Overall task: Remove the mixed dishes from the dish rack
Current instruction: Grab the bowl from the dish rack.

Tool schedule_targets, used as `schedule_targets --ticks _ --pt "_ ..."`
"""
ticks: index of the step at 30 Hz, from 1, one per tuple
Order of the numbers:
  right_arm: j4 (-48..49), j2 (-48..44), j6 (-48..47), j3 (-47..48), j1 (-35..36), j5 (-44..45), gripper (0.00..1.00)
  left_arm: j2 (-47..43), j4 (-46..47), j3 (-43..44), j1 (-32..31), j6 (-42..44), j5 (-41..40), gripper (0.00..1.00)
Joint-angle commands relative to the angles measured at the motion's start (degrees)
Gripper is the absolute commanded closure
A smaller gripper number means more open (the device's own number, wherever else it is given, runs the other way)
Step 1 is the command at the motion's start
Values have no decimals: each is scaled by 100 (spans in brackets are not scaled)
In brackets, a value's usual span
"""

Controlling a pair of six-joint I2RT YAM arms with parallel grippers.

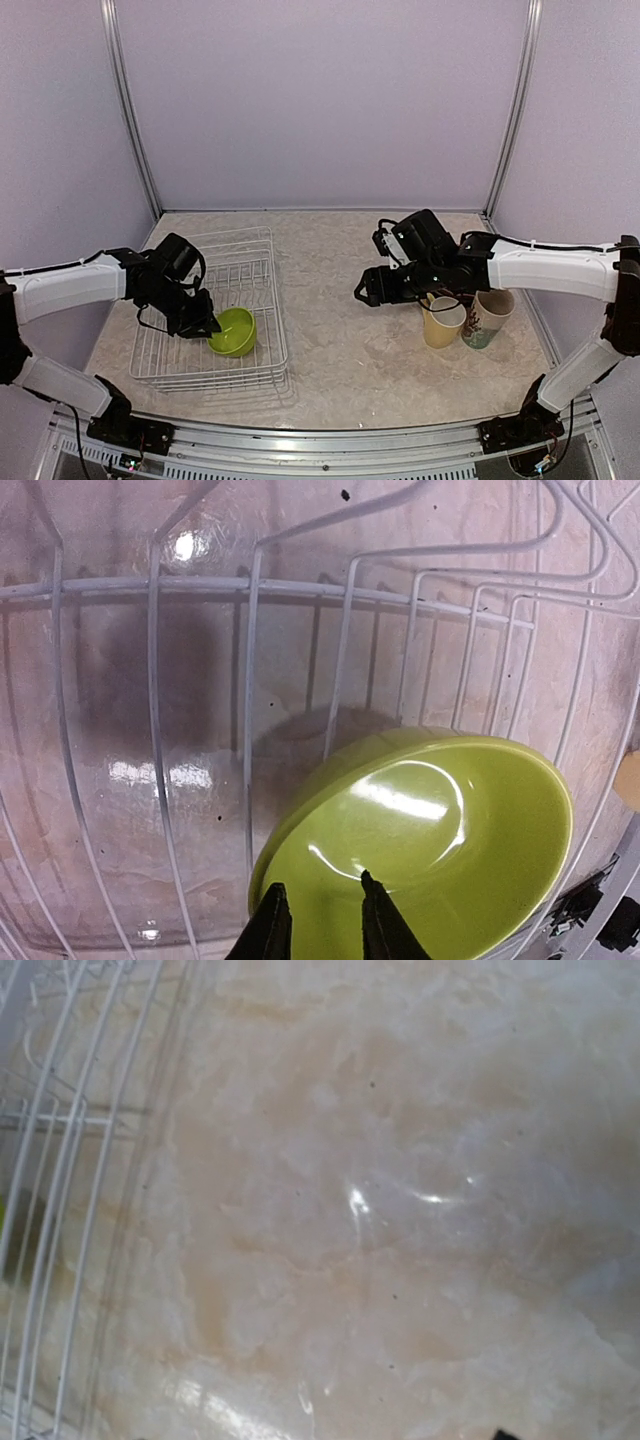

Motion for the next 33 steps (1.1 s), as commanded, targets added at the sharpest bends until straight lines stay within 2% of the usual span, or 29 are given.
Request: schedule_targets --ticks 1,4,7,10,13,22,33 --pt "-119 124 -67 208 81 79 29 -411 -404 36 -28 3 -182 74" --pt "-165 169 -92 266 78 80 29 -671 -553 46 -1 -57 -314 66" --pt "-139 182 -101 261 83 80 29 -794 -669 -27 96 -122 -490 48" --pt "-142 228 -142 316 82 54 29 -680 -485 -151 163 -154 -373 47" --pt "-155 249 -160 318 80 78 29 -434 -290 -181 166 -141 -285 57" --pt "27 168 -38 187 92 58 29 67 -58 -87 166 26 -175 78" --pt "-23 302 -65 510 200 80 29 30 -222 3 140 73 -225 100"
